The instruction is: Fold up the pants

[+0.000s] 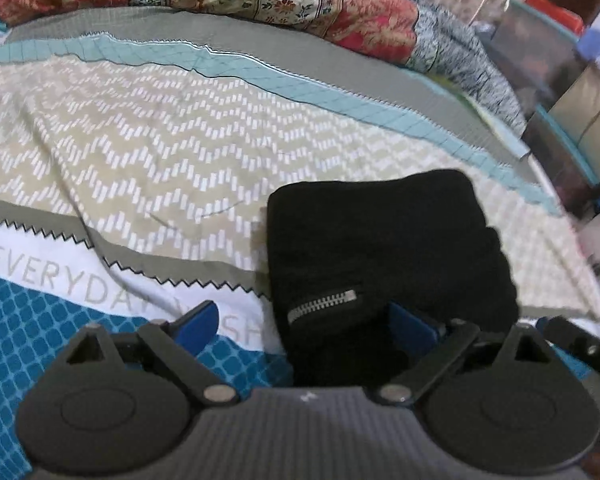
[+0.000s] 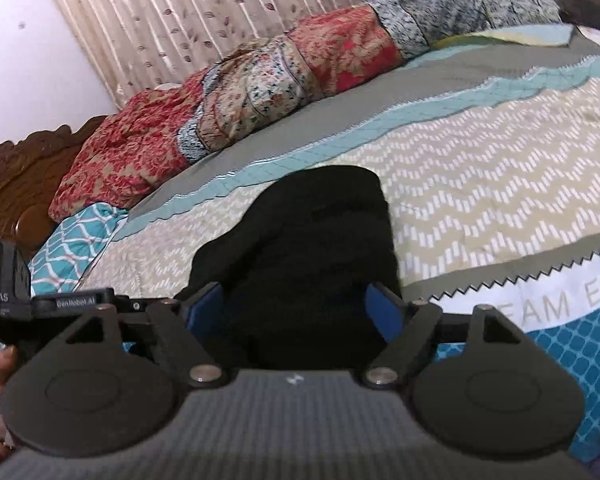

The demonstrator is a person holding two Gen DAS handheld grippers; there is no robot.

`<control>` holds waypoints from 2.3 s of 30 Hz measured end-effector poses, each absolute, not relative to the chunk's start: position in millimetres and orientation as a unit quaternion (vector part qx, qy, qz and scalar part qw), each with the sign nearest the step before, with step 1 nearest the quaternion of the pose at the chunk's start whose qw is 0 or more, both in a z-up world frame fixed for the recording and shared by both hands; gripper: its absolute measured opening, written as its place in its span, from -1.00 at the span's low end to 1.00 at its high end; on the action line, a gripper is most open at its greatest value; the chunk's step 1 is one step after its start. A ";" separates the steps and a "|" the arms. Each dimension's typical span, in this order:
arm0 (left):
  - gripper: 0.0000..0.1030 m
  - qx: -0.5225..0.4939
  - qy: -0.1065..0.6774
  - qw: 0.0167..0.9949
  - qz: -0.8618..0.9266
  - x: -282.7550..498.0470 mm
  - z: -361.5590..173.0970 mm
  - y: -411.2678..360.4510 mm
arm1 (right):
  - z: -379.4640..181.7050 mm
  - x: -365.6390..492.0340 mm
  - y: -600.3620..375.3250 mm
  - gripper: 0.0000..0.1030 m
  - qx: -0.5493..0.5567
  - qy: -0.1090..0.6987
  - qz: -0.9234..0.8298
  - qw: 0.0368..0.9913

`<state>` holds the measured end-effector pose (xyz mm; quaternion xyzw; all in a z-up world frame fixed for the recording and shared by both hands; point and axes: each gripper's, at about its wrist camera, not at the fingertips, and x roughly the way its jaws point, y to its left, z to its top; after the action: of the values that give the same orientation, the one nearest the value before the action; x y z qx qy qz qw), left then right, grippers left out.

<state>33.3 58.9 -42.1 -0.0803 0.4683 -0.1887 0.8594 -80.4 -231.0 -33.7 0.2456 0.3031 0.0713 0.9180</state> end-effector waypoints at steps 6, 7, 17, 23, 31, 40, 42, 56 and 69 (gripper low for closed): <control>0.86 -0.036 0.473 0.864 -0.170 31.8 -47.6 44.4 | -49.4 -73.0 -221.6 0.66 0.246 0.348 0.061 0.902; 0.86 -0.032 0.474 0.864 -0.167 31.6 -48.7 43.1 | -53.4 -71.4 -219.6 0.66 0.244 0.360 0.057 0.899; 0.92 -0.015 0.478 0.865 -0.154 31.3 -51.7 38.8 | -64.0 -75.6 -224.4 0.73 0.278 0.378 0.049 0.882; 0.95 -0.007 0.478 0.866 -0.149 30.7 -51.3 36.6 | -64.6 -76.3 -226.1 0.75 0.281 0.377 0.048 0.881; 0.99 -0.003 0.479 0.866 -0.142 31.1 -51.2 35.8 | -64.6 -76.1 -227.0 0.76 0.282 0.377 0.049 0.881; 0.99 0.001 0.479 0.866 -0.142 30.9 -49.8 35.0 | -64.5 -76.4 -228.1 0.78 0.283 0.378 0.049 0.880; 0.99 0.001 0.478 0.867 -0.143 30.7 -48.8 35.9 | -61.5 -76.8 -229.7 0.78 0.280 0.375 0.053 0.882; 1.00 -0.059 0.478 0.857 -0.184 35.4 -43.6 60.3 | -44.2 -81.9 -257.9 0.78 0.280 0.331 0.055 0.900; 1.00 -0.177 0.493 0.821 -0.227 55.4 -59.8 84.2 | -58.3 -67.3 -254.3 0.79 0.280 0.350 0.084 0.890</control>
<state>55.4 84.2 -59.8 -0.1770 0.4932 -0.2270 0.8209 -67.3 -254.3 -58.3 0.2803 0.3499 0.0835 0.8899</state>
